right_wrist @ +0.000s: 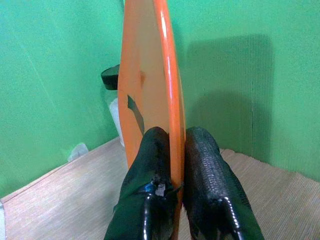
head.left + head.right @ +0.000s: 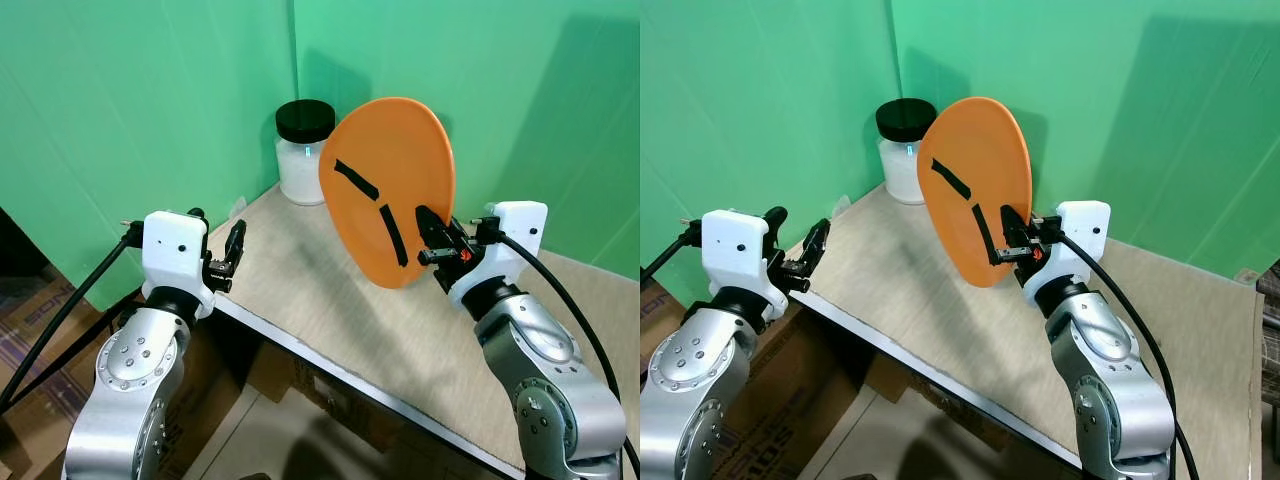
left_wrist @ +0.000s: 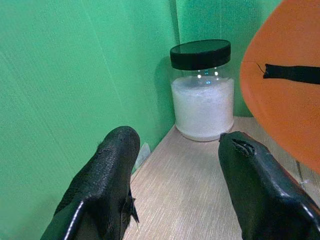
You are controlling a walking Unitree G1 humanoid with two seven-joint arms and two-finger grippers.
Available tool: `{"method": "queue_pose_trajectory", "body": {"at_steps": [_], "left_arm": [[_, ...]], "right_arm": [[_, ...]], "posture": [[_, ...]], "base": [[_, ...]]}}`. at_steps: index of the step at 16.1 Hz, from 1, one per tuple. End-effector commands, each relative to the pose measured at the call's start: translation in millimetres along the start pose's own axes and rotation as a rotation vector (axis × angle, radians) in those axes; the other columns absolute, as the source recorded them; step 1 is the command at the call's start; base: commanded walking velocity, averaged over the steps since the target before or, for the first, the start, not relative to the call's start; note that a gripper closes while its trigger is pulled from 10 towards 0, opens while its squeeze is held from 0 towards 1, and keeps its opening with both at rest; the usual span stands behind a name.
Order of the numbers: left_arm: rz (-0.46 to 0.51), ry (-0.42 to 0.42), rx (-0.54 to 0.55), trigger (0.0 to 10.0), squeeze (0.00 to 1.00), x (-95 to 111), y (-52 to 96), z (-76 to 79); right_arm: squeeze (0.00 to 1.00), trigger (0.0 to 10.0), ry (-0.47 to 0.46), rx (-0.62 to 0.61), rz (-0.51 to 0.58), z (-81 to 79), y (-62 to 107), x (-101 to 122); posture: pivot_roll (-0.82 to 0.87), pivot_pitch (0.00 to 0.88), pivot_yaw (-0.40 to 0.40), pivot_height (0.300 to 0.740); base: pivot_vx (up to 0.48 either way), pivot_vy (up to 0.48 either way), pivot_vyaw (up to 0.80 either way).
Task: Setting the table
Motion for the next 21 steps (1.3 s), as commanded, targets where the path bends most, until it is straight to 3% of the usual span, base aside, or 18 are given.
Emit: {"method": "queue_pose_trajectory", "body": {"at_steps": [1,7,18,21], "left_arm": [[-0.002,-0.016,0.009,10.0,0.00,2.3,3.1,-2.3],[-0.013,-0.003,-0.017,10.0,0.00,2.2,3.9,4.5],[-0.022,-0.002,-0.022,10.0,0.00,2.3,5.1,3.4],[-0.023,-0.003,-0.027,10.0,0.00,2.2,5.0,3.7]], "right_arm": [[0.00,10.0,0.000,0.009,0.036,-2.4,-0.6,4.0],[0.00,10.0,-0.004,0.011,0.022,-3.1,-1.1,1.8],[0.00,10.0,-0.014,0.020,0.011,-4.9,-0.5,0.1],[0.00,10.0,-0.017,0.020,0.009,-5.2,0.0,-0.4]], "posture": [[0.00,0.000,0.034,0.740],[-0.01,0.000,0.031,0.740],[-0.01,0.004,0.033,0.740],[-0.01,0.006,0.037,0.740]], "base": [[0.000,0.000,0.00],[0.000,0.000,0.00],[0.000,0.000,0.00],[-0.274,0.000,0.00]]}}
Point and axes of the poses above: a point about 5 cm out from each wrist's last joint towards the gripper, its own y axis pointing back from the gripper into the wrist, its own x axis along the axis of the wrist's last joint, z = x × y, the point moved 1 cm from there along -y, pointing out of the wrist towards the gripper, and after that the axes turned 6 degrees about -y, right-handed, at the moved point
